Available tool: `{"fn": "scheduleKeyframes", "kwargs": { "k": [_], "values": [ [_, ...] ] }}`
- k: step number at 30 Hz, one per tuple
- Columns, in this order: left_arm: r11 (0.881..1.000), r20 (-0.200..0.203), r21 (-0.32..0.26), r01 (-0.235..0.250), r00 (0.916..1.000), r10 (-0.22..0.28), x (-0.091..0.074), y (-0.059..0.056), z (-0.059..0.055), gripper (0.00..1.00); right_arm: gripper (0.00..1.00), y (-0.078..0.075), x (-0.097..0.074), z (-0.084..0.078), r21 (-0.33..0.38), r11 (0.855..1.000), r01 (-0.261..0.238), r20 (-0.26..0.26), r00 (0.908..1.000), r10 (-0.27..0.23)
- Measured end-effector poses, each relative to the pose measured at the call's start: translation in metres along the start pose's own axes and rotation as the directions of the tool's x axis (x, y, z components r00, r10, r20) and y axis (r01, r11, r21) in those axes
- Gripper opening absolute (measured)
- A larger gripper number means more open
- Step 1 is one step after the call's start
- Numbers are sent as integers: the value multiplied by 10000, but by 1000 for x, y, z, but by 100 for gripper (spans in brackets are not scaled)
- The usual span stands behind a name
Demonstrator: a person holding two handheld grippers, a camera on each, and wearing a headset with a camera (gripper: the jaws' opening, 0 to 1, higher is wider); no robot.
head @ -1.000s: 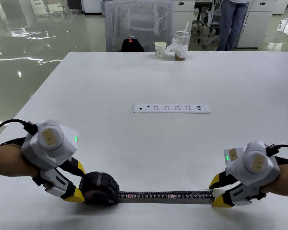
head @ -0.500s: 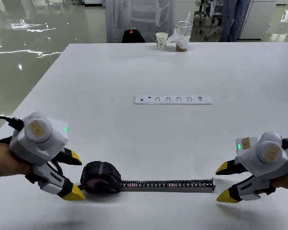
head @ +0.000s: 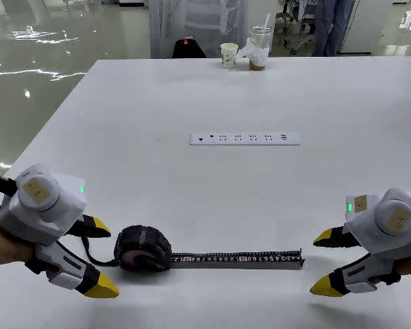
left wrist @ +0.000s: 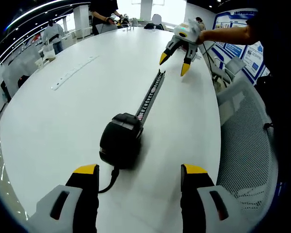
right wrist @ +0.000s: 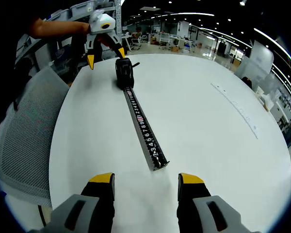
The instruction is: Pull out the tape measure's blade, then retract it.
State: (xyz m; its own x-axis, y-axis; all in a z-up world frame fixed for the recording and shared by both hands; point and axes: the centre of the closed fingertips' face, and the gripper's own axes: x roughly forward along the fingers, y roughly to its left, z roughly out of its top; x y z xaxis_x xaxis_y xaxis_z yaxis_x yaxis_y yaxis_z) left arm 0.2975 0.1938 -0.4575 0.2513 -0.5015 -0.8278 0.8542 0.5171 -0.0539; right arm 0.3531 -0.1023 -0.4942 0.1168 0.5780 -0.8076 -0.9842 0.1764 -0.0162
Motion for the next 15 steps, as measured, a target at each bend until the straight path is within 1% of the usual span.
{"fn": "scheduleKeyframes", "kwargs": {
  "k": [4,7,10,13,15],
  "values": [
    [9993,255,-336,-144,9996,152,-2,-4,-1,68,52,7,-3,2,263,9996,102,230,9997,-108],
    [9982,399,-557,-243,9989,265,-3,-9,-2,69,54,12,-5,3,483,9986,232,410,9988,-252],
    [9956,682,-863,-359,9968,419,-4,-13,-2,72,54,15,-7,5,740,9965,385,590,9973,-430],
    [9937,847,-1045,-416,9951,506,-4,-19,-3,72,57,20,-9,6,967,9941,483,736,9957,-555],
    [9920,862,-1180,-451,9947,555,-3,-23,-4,74,57,24,-10,8,1157,9918,546,872,9941,-649]
  ]
}}
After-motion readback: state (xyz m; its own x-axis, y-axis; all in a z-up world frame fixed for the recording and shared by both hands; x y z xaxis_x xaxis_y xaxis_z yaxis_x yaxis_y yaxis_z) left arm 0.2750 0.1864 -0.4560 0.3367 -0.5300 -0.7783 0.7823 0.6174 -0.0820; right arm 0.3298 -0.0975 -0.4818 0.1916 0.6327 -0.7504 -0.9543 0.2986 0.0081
